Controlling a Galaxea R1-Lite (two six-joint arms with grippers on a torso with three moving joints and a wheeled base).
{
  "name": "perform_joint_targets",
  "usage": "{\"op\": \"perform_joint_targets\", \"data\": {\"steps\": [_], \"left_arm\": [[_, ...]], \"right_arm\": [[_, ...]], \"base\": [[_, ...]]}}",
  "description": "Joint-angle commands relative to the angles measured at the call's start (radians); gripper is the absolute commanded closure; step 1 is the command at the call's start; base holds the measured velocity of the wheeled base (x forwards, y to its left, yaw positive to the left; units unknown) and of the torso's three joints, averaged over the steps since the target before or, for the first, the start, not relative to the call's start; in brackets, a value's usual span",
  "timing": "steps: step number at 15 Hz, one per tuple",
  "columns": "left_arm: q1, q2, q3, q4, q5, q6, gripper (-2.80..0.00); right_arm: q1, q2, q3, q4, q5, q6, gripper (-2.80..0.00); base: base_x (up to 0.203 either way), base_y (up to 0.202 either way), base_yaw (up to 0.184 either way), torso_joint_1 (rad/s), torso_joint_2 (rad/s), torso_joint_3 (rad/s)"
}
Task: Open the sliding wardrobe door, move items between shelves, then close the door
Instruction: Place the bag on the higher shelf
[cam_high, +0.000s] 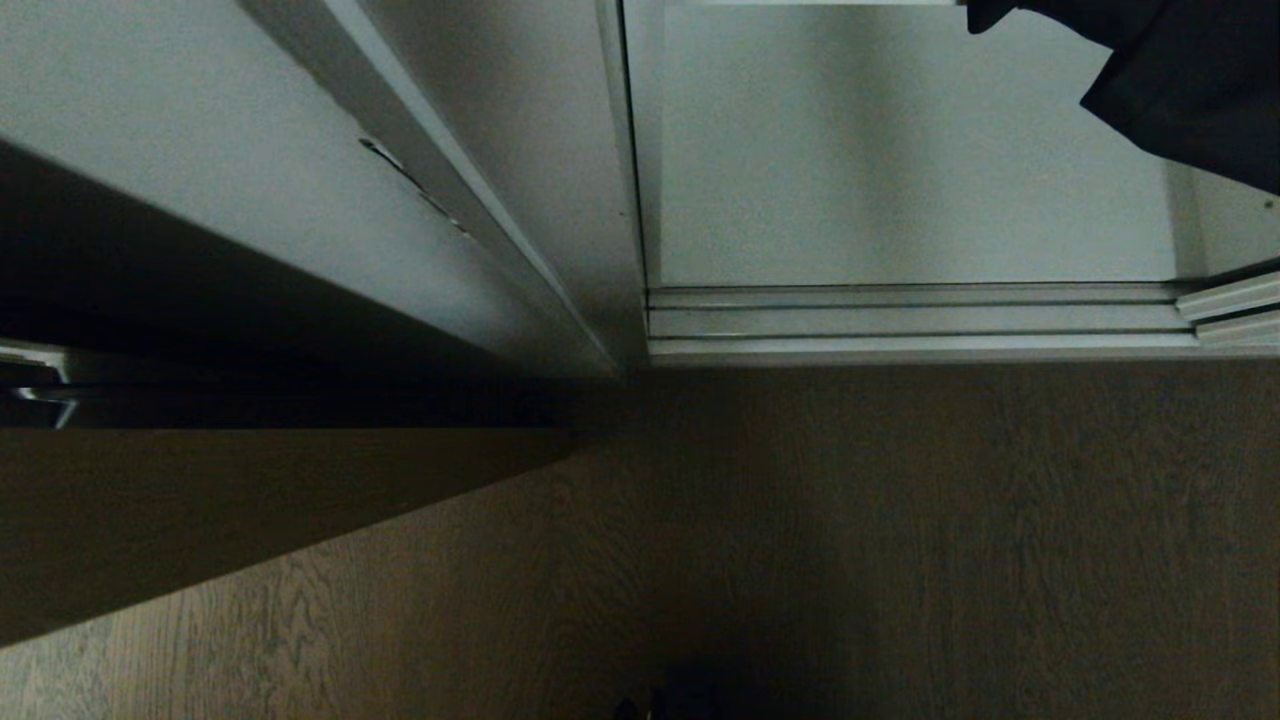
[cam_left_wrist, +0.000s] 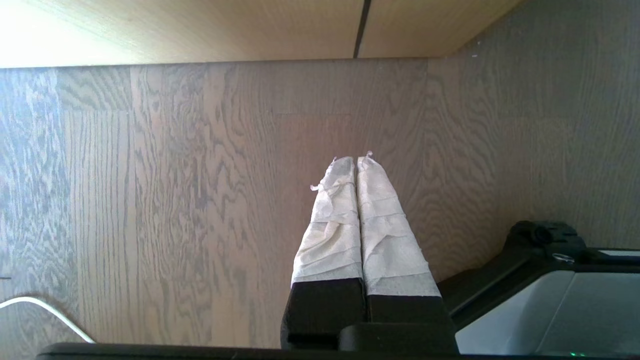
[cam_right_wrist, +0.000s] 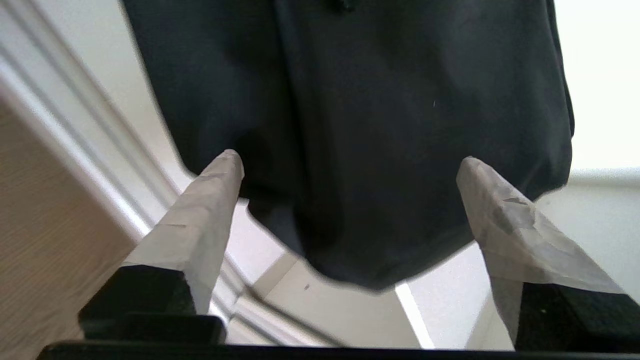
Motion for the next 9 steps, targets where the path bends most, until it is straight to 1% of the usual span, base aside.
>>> {"op": "perform_joint_targets", "data": {"steps": [1, 4, 7, 8, 9], "left_arm": [[0.0, 0.0, 0.0, 0.001, 0.0, 0.0, 0.0], [0.0, 0.0, 0.0, 0.0, 0.0, 0.0, 0.0], [0.0, 0.0, 0.0, 0.0, 0.0, 0.0, 0.0], [0.0, 0.0, 0.0, 0.0, 0.0, 0.0, 0.0], [0.0, 0.0, 0.0, 0.0, 0.0, 0.0, 0.0]], "right_arm": [[-0.018, 0.117, 0.054, -0.145, 0.007, -0.014, -2.8], [-0.026, 0.223, 0.054, -0.303, 0.009, -0.035, -2.8], [-0.026, 0.269, -0.01, -0.312, 0.001, -0.038, -2.8], [-0.026, 0.273, -0.03, -0.312, 0.0, -0.038, 0.0], [-0.026, 0.276, -0.047, -0.31, -0.003, -0.037, 0.0]], "base": [[0.0, 0.0, 0.0, 0.0, 0.0, 0.0], [0.0, 0.0, 0.0, 0.0, 0.0, 0.0], [0.0, 0.0, 0.0, 0.0, 0.0, 0.0], [0.0, 0.0, 0.0, 0.0, 0.0, 0.0], [0.0, 0.0, 0.0, 0.0, 0.0, 0.0]]}}
